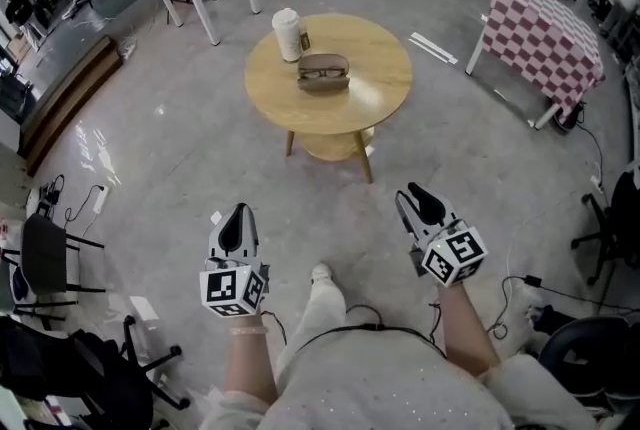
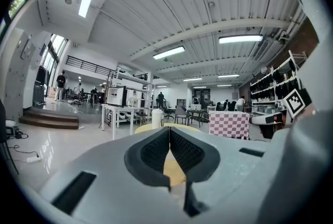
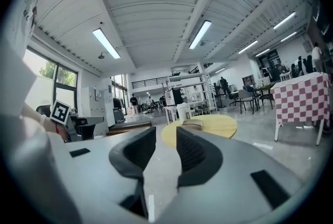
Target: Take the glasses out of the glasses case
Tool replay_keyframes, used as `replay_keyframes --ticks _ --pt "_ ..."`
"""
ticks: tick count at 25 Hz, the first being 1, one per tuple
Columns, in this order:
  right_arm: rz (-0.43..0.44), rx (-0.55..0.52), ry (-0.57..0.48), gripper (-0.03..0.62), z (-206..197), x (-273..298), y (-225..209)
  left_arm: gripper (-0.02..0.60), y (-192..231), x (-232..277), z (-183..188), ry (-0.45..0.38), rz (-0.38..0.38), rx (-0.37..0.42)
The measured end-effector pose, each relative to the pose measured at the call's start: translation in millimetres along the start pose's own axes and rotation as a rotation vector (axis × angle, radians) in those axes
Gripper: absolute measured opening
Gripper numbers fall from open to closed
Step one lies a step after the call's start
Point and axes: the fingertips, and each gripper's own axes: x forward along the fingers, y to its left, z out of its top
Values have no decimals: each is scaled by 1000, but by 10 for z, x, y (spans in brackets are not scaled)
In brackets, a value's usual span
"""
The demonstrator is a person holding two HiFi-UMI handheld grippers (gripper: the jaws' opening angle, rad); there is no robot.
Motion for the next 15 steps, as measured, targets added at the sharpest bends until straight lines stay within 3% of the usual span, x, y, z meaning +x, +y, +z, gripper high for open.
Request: replay_keyframes --ticks 15 --pt "-98 77 5 132 104 920 -275 6 637 1120 86 31 -91 -16"
